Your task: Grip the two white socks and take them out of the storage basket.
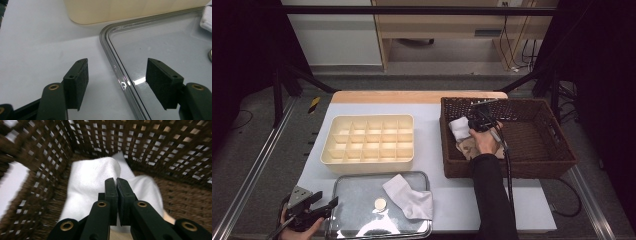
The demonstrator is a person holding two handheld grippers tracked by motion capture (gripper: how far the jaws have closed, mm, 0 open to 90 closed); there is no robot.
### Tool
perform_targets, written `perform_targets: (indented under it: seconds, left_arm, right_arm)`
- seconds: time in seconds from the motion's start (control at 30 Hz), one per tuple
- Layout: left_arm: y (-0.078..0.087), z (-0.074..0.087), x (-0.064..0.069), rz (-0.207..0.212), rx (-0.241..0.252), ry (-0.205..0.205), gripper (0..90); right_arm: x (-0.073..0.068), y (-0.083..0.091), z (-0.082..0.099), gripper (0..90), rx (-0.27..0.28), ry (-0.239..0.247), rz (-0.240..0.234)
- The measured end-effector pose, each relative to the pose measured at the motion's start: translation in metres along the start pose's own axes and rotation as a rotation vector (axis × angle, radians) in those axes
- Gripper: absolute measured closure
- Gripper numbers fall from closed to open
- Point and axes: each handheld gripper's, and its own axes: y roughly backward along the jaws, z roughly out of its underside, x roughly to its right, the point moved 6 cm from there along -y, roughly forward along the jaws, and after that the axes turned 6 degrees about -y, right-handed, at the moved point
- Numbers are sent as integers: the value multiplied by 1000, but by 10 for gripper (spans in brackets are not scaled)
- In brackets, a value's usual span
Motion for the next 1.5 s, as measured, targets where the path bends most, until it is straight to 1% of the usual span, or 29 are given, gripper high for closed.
perform_targets:
  seconds: [0.1, 0.13, 0.17, 0.27, 0.37, 0.47, 0.5, 0.53, 0.57, 0.6, 0.63, 0.67, 0.7, 0.73, 0.77, 0.8, 0.83, 0.9, 0.93, 0.97, 1.03, 1.07, 1.1, 1.13, 1.17, 1.3, 1.33, 1.37, 1.5]
  left_arm:
    - [0, 0, 0, -1, 0, 0, 344]
    - [0, 0, 0, -1, 0, 0, 344]
    - [0, 0, 0, -1, 0, 0, 344]
    - [0, 0, 0, -2, 1, -1, 346]
    - [0, 0, 0, -2, 2, 0, 346]
    - [0, 0, 0, -2, 2, -1, 346]
    - [0, 0, 0, -2, 3, 0, 346]
    - [0, 0, 0, -2, 3, 0, 346]
    - [0, 0, 0, -3, 4, 0, 346]
    - [0, 0, 0, -3, 4, 0, 346]
    - [0, 0, 0, -3, 4, 1, 346]
    - [0, 0, 0, -3, 4, 1, 346]
    - [0, 0, 0, -3, 4, 1, 346]
    - [0, 0, 0, -3, 4, 1, 346]
    - [0, 0, 0, -4, 4, 1, 346]
    - [0, 0, 0, -4, 4, 1, 345]
    - [0, 0, 0, -4, 4, 1, 346]
    - [1, 0, 0, -4, 4, 0, 346]
    - [1, 0, 0, -4, 4, 0, 345]
    - [1, 0, 0, -7, 5, 1, 346]
    - [1, 0, 0, -5, 5, 0, 346]
    - [1, 0, 0, -6, 4, 2, 346]
    - [1, 0, 0, -6, 5, 2, 346]
    - [1, 0, 0, -6, 5, 2, 345]
    - [1, 0, 0, -5, 6, 1, 346]
    - [1, 0, 0, -6, 7, 2, 346]
    - [1, 0, 0, -6, 7, 2, 346]
    - [1, 0, 0, -7, 7, 1, 346]
    - [1, -1, 0, -7, 8, 2, 345]
  right_arm:
    - [2, 15, -5, 880, 49, -21, -28]
    - [2, 15, -5, 880, 49, -21, -28]
    - [5, 27, -9, 881, 85, -28, -42]
    - [8, 45, -13, 882, 134, -34, -60]
    - [9, 61, -14, 883, 171, -45, -88]
    - [8, 75, -16, 883, 200, -39, -106]
    - [8, 80, -17, 883, 212, -32, -108]
    - [8, 80, -17, 883, 212, -32, -108]
    - [6, 90, -20, 884, 235, -27, -115]
    - [6, 90, -20, 884, 235, -27, -115]
    - [3, 102, -23, 884, 262, -19, -126]
    - [3, 102, -23, 884, 262, -19, -126]
    - [1, 113, -25, 884, 287, -11, -144]
    - [1, 113, -25, 884, 287, -11, -144]
    - [-1, 124, -27, 884, 308, 5, -148]
    - [-1, 124, -27, 884, 308, 5, -148]
    - [-4, 134, -28, 885, 325, 21, -152]
    - [-6, 144, -29, 885, 342, 31, -165]
    - [-6, 144, -29, 885, 342, 31, -165]
    - [-9, 153, -30, 885, 356, 44, -170]
    - [-13, 163, -31, 886, 373, 55, -183]
    - [-13, 163, -31, 886, 373, 55, -183]
    - [-16, 173, -32, 886, 390, 66, -195]
    - [-16, 173, -32, 886, 390, 66, -195]
    - [-19, 182, -34, 887, 403, 79, -203]
    - [-27, 197, -38, 888, 428, 88, -229]
    - [-27, 197, -38, 888, 428, 88, -229]
    - [-30, 202, -40, 888, 439, 94, -239]
    - [-38, 212, -44, 888, 458, 109, -257]
